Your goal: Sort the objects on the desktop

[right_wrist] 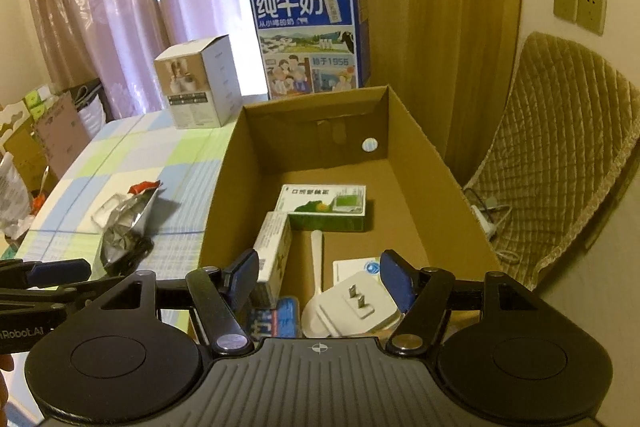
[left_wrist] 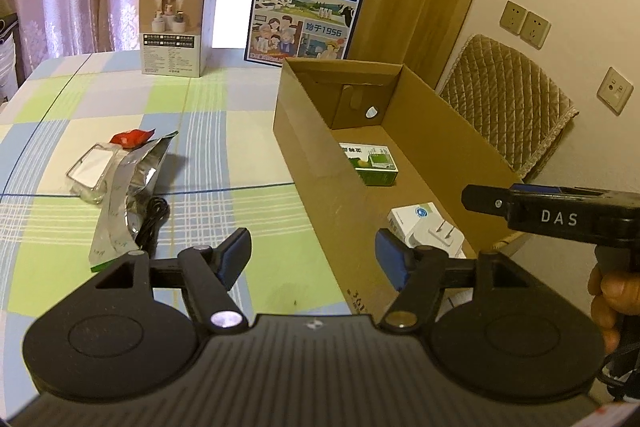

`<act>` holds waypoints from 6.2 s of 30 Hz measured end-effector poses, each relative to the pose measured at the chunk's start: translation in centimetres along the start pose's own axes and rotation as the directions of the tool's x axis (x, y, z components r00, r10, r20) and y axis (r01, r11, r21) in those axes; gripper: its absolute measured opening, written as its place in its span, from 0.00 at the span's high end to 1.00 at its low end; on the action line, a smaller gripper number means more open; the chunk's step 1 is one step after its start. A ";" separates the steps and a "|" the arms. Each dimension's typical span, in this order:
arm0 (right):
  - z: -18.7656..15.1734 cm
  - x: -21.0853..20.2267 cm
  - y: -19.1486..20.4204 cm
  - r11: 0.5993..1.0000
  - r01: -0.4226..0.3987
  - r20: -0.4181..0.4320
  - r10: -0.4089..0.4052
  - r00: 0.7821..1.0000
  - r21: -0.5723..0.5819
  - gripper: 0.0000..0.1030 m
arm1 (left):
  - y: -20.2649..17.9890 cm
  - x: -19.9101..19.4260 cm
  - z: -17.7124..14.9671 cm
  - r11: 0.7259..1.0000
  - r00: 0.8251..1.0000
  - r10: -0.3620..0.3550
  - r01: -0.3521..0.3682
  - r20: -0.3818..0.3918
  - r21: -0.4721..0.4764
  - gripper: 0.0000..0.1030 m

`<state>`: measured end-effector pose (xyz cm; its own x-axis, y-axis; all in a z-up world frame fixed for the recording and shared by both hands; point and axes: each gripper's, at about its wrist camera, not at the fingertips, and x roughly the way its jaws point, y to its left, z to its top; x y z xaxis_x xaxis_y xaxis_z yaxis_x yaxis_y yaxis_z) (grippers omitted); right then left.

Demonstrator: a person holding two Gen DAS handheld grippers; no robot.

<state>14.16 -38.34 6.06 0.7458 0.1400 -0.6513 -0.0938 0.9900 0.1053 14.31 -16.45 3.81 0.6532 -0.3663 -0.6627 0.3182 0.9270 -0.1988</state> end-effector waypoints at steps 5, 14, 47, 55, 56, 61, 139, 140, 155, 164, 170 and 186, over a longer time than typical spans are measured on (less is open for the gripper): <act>-0.3 -0.6 0.9 1.000 -0.003 0.001 0.003 1.000 -0.009 0.35 | 0.6 -0.9 -0.7 1.000 1.000 0.011 -0.011 0.000 -0.003 0.35; -1.0 -2.4 3.3 0.999 -0.043 0.024 0.043 0.999 -0.018 0.28 | 3.4 -3.3 -2.4 0.999 0.999 0.039 -0.039 -0.005 -0.017 0.25; -5.0 7.1 16.7 0.956 -0.236 -0.162 0.209 0.964 -0.175 0.18 | 20.2 -3.2 -3.7 0.968 0.976 0.208 -0.214 -0.058 -0.134 0.12; -5.8 13.4 16.7 0.963 -0.230 -0.237 0.193 0.952 -0.141 0.19 | 20.8 2.8 -1.4 0.980 0.987 0.135 -0.147 -0.092 -0.135 0.16; -5.9 14.0 16.6 0.963 -0.233 -0.240 0.196 0.951 -0.138 0.19 | 20.8 3.5 -1.1 0.982 0.988 0.123 -0.135 -0.091 -0.136 0.16; -5.6 16.4 16.1 0.967 -0.231 -0.247 0.200 0.948 -0.106 0.19 | 20.4 7.6 0.1 0.984 0.990 0.088 -0.102 -0.106 -0.143 0.27; -6.0 16.4 15.7 0.982 -0.173 -0.296 0.144 0.944 -0.075 0.82 | 15.9 7.6 -3.0 0.986 0.958 0.132 -0.102 -0.255 0.128 0.57; -6.3 15.7 15.4 0.983 -0.171 -0.300 0.143 0.943 -0.069 0.82 | 15.7 7.1 -3.3 0.987 0.955 0.124 -0.091 -0.268 0.134 0.57; -7.8 12.5 14.4 0.985 -0.168 -0.322 0.148 0.935 -0.033 0.82 | 14.7 4.3 -2.7 0.971 0.926 0.101 -0.012 -0.365 0.239 0.33; -7.5 13.5 13.5 0.983 -0.183 -0.344 0.175 0.923 0.010 0.76 | 13.2 9.8 -2.5 0.907 0.851 0.173 0.058 -0.496 0.416 0.34; -7.5 13.7 14.7 0.977 -0.167 -0.342 0.114 0.933 -0.129 0.75 | 13.1 10.7 -3.0 0.896 0.841 0.173 0.081 -0.512 0.437 0.37; -8.3 13.5 16.1 0.950 -0.174 -0.353 0.074 0.933 -0.259 0.82 | 14.4 10.9 -2.7 0.921 0.834 0.106 0.123 -0.541 0.369 0.55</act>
<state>17.24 -20.31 -7.34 0.4554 0.2104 -0.8651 -0.3900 0.9206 0.0185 24.13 -6.90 -8.21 0.2064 -0.1638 -0.9647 0.6274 0.7787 0.0020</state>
